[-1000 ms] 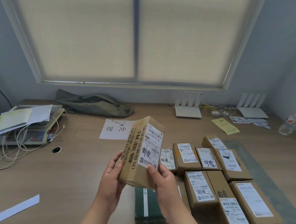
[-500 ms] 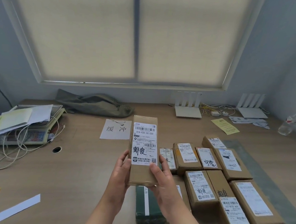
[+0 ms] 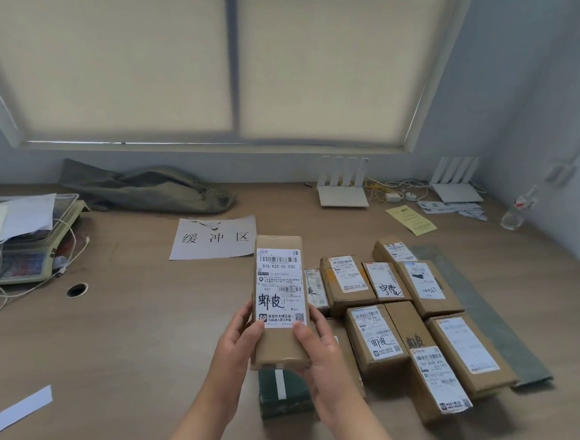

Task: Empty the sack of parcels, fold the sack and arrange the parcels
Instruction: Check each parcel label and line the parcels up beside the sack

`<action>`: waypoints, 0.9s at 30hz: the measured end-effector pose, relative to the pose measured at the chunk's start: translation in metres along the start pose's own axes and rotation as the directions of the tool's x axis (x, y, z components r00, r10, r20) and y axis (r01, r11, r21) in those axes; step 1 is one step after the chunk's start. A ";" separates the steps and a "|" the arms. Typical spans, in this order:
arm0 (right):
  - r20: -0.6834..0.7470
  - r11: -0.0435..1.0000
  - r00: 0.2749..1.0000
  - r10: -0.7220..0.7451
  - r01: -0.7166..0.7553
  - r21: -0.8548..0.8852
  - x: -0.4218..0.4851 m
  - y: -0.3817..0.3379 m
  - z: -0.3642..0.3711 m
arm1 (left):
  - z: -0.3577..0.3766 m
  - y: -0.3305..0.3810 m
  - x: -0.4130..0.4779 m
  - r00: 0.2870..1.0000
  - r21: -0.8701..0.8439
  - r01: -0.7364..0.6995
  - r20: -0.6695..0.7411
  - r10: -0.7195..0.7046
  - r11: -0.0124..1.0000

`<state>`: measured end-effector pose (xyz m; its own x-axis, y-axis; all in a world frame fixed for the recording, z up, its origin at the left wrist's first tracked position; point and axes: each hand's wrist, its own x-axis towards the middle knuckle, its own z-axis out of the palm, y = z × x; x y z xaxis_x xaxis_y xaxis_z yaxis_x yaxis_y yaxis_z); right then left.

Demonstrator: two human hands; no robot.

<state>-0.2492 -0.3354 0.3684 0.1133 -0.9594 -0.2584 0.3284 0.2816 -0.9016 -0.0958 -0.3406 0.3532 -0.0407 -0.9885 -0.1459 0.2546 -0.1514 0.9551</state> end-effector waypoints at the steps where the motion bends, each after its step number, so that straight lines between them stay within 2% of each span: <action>1: -0.013 1.000 1.000 0.005 -0.005 0.005 -0.001 0.003 -0.002 | 0.001 -0.002 0.000 1.000 -0.001 0.008 0.006 -0.008 1.000; 6: -0.082 1.000 0.997 0.012 -0.011 0.012 -0.005 0.014 -0.007 | 0.002 -0.012 0.001 0.998 0.000 0.047 0.038 -0.047 0.999; 13: -0.109 1.000 0.994 0.022 -0.022 0.006 0.000 0.019 -0.020 | 0.011 -0.023 0.009 0.995 0.011 0.091 0.026 -0.092 0.996; 21: -0.026 0.994 0.997 0.070 -0.072 -0.085 0.027 0.012 -0.039 | 0.029 -0.028 0.020 0.989 0.030 0.079 -0.125 -0.075 0.996; 27: 0.060 0.981 0.989 0.133 -0.123 -0.153 0.042 0.016 -0.016 | 0.003 -0.026 0.018 0.964 0.043 0.056 -0.264 -0.042 0.998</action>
<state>-0.2539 -0.3710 0.3375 0.2119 -0.9106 -0.3548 0.1646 0.3912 -0.9055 -0.1055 -0.3549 0.3264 0.2046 -0.9467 -0.2488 0.2098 -0.2059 0.9558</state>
